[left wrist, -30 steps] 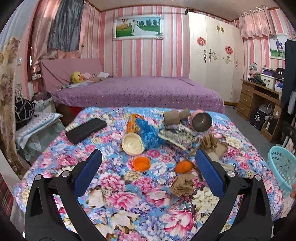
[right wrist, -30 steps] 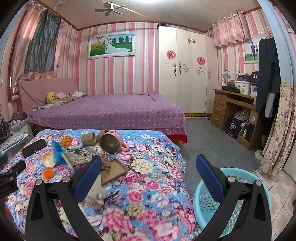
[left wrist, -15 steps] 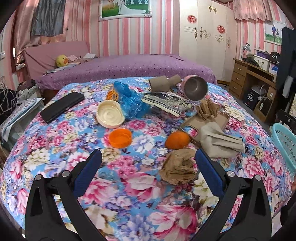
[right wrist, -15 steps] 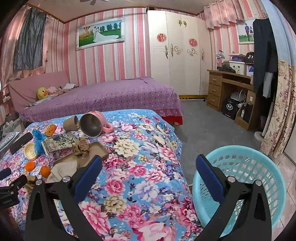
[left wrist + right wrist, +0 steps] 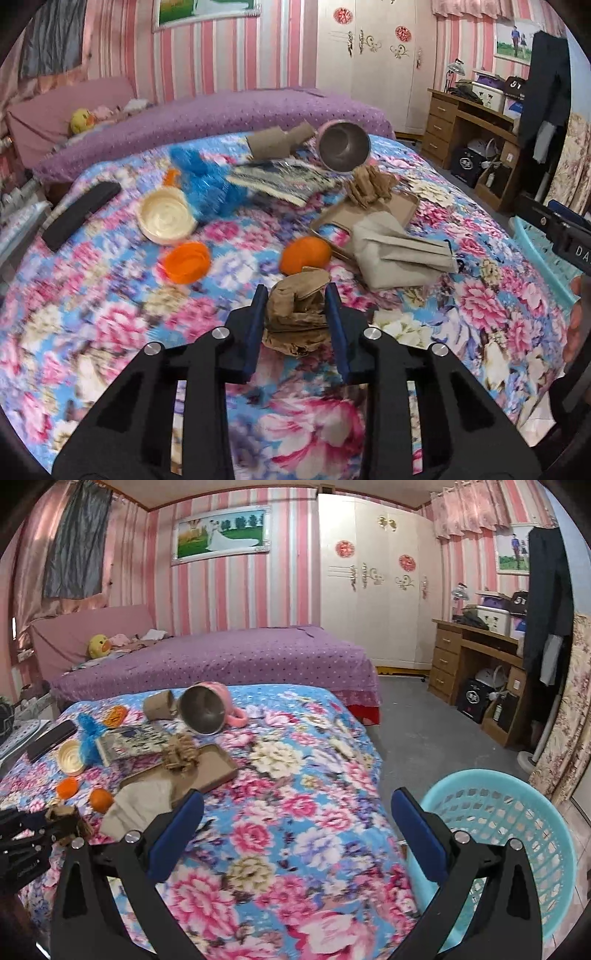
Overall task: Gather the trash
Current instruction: 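Grasp the brown cloth with the left tool while the right tool grasps the beige cloth, then carry both cloths over the blue basket and open the right tool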
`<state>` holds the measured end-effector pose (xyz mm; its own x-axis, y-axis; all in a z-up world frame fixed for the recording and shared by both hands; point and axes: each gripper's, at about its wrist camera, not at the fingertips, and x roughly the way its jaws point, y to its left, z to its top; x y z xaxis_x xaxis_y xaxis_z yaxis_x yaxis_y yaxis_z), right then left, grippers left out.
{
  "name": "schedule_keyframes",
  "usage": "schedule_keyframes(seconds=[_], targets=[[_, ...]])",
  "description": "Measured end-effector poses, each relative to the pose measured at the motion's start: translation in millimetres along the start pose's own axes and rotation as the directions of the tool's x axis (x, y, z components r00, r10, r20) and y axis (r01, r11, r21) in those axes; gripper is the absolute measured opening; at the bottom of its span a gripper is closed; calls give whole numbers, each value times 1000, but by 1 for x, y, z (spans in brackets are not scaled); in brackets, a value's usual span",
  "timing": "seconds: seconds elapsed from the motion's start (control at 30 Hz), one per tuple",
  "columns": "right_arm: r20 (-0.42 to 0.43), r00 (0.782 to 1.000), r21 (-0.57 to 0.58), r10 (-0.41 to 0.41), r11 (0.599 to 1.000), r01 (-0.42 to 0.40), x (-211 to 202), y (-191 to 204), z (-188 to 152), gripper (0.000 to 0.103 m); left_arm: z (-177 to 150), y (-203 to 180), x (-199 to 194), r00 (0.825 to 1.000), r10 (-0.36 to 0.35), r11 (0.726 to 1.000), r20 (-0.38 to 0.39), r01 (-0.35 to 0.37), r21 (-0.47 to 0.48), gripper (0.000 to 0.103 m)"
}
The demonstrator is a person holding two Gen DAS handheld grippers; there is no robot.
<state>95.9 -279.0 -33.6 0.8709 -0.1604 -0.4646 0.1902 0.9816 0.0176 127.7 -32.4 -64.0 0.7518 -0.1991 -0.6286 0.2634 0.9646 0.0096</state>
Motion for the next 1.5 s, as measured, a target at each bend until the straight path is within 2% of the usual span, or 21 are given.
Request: schedule_keyframes(seconds=[0.13, 0.27, 0.33, 0.4, 0.47, 0.5, 0.53, 0.57, 0.63, 0.73, 1.0, 1.5], targets=[[-22, 999, -30, 48, 998, -49, 3, 22, -4, 99, 5, 18, -13, 998, 48, 998, 29, -47, -34, 30], [-66, 992, -60, 104, 992, -108, 13, 51, -10, 98, 9, 41, -23, 988, 148, 987, 54, -144, -66, 30], [-94, 988, -81, 120, 989, -128, 21, 64, -13, 98, 9, 49, -26, 984, 170, 983, 56, -165, -82, 30], [-131, 981, -103, 139, 983, -153, 30, 79, -18, 90, 9, 57, -29, 982, 179, 980, 58, -173, -102, 31], [-177, 969, -111, 173, 975, -194, 38, 89, -22, 73, 8, 62, -32, 981, 184, 978, 61, -177, -112, 31], [-195, 964, -117, 180, 972, -205, 41, 93, -24, 70, 8, 63, -32, 980, 188, 977, 62, -180, -113, 31], [-210, 960, -128, 183, 969, -213, 44, 98, -25, 63, 7, 64, -32, 980, 191, 977, 63, -183, -113, 31], [-225, 954, -137, 197, 963, -231, 46, 101, -27, 51, 7, 65, -31, 979, 195, 976, 61, -187, -112, 31], [-248, 942, -141, 225, 954, -265, 48, 106, -28, 37, 7, 66, -28, 978, 200, 975, 56, -193, -111, 31], [-245, 935, -132, 257, 947, -294, 47, 105, -28, 29, 6, 67, -27, 977, 204, 974, 55, -197, -115, 31], [-136, 959, -117, 249, 957, -265, 20, 70, -11, 26, 11, 48, -29, 973, 211, 974, 90, -202, -101, 31], [-57, 990, -64, 131, 989, -135, -7, -39, -1, 26, 27, -13, -26, 982, 133, 988, 136, -120, -101, 31]])
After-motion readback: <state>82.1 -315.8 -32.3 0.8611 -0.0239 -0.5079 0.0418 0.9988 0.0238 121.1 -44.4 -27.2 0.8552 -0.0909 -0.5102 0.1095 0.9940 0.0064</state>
